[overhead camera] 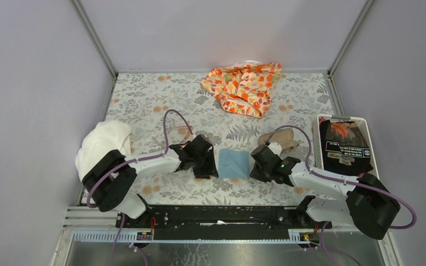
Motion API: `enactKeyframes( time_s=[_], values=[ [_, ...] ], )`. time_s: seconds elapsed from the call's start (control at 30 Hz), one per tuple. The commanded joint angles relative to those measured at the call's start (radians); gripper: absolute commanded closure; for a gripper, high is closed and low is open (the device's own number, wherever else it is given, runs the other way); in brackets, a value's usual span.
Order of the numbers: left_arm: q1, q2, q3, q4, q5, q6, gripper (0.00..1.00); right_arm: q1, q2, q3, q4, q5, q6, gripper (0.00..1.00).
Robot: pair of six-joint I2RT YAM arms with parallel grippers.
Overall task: Organize the sunglasses
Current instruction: Fold the glasses cleaning cloth at the center of the board.
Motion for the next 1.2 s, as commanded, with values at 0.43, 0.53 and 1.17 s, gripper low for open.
enactKeyframes(
  time_s=[0.43,0.53,1.17],
  values=[
    [-0.029,0.134,0.026,0.114,-0.033,-0.098,0.77,0.008,-0.114,-0.009,-0.084,0.095,0.049,0.71],
    [-0.028,0.133,0.016,0.110,-0.051,-0.104,0.85,0.008,-0.116,-0.003,-0.091,0.091,0.041,0.71],
    [-0.040,0.013,-0.052,0.062,-0.064,-0.099,1.00,0.010,0.029,-0.031,0.064,-0.081,0.036,0.67]
  ],
)
